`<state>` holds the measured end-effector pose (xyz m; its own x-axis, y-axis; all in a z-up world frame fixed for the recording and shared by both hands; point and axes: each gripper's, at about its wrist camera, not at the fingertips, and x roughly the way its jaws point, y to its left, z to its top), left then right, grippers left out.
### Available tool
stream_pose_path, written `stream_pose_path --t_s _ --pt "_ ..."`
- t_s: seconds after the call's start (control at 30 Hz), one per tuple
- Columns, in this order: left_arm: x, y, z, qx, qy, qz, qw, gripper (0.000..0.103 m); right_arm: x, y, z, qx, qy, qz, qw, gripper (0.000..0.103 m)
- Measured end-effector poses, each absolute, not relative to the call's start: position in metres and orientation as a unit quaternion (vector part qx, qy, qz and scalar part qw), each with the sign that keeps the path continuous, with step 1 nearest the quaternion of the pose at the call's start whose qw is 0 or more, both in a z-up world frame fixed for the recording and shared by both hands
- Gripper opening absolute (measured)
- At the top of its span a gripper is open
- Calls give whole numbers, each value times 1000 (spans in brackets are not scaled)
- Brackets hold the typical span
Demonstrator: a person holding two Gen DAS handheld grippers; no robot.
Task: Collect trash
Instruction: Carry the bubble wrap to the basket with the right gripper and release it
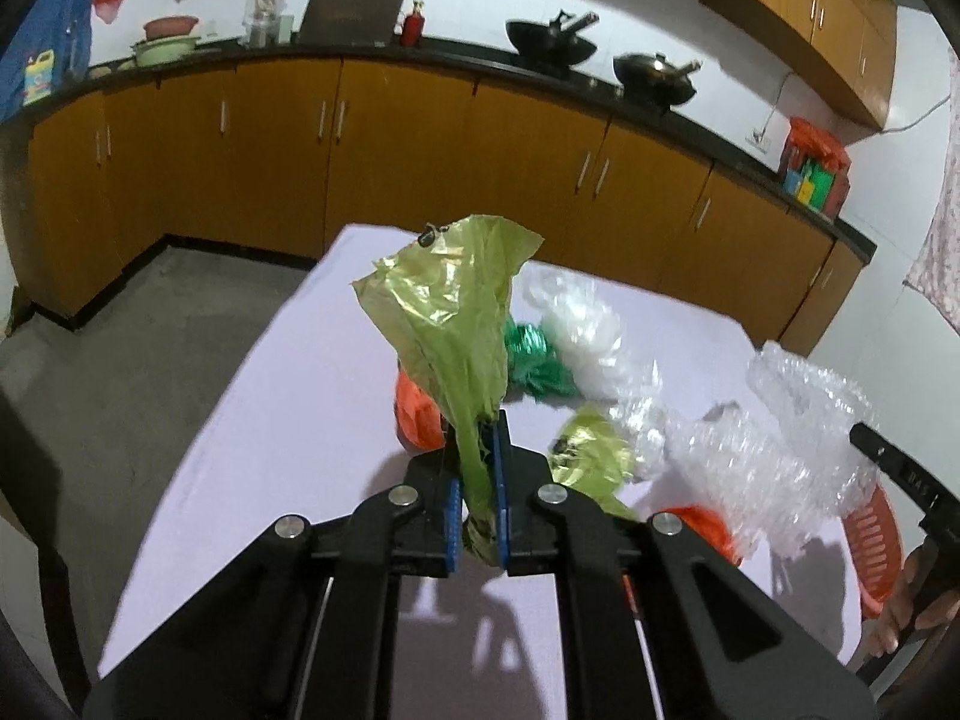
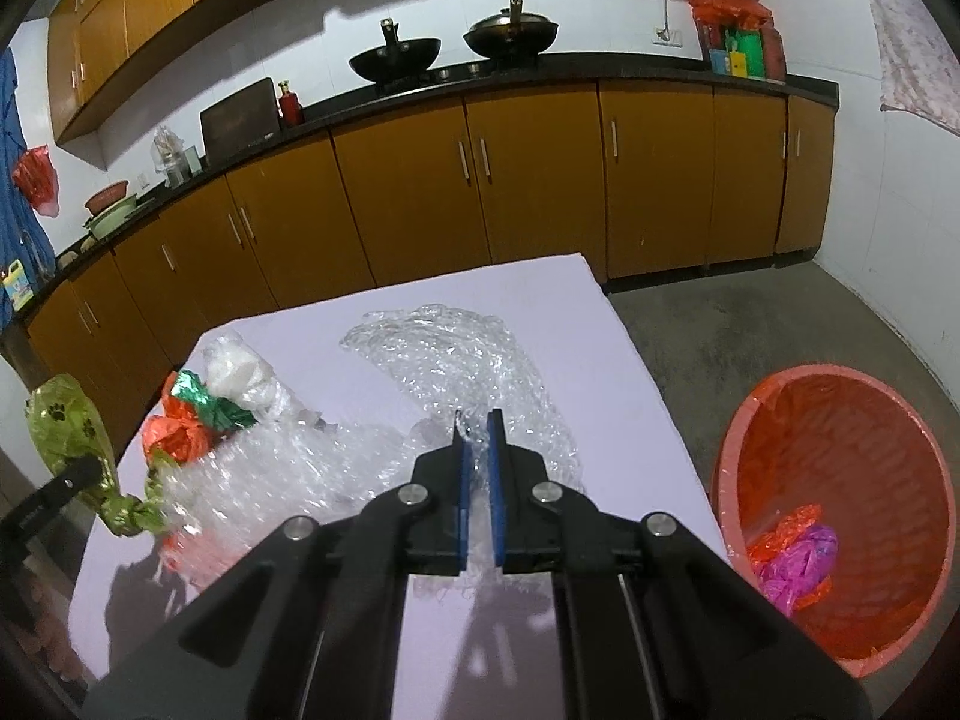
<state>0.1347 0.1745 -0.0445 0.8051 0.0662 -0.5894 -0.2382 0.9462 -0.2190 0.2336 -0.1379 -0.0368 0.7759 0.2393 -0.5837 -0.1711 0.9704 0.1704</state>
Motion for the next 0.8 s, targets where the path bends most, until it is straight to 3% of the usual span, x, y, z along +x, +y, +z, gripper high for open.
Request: stream_pose_path --t_s 0.8 --pt "125 109 6 -110 245 20 963 8 186 -192 7 66 264 71 960 7"
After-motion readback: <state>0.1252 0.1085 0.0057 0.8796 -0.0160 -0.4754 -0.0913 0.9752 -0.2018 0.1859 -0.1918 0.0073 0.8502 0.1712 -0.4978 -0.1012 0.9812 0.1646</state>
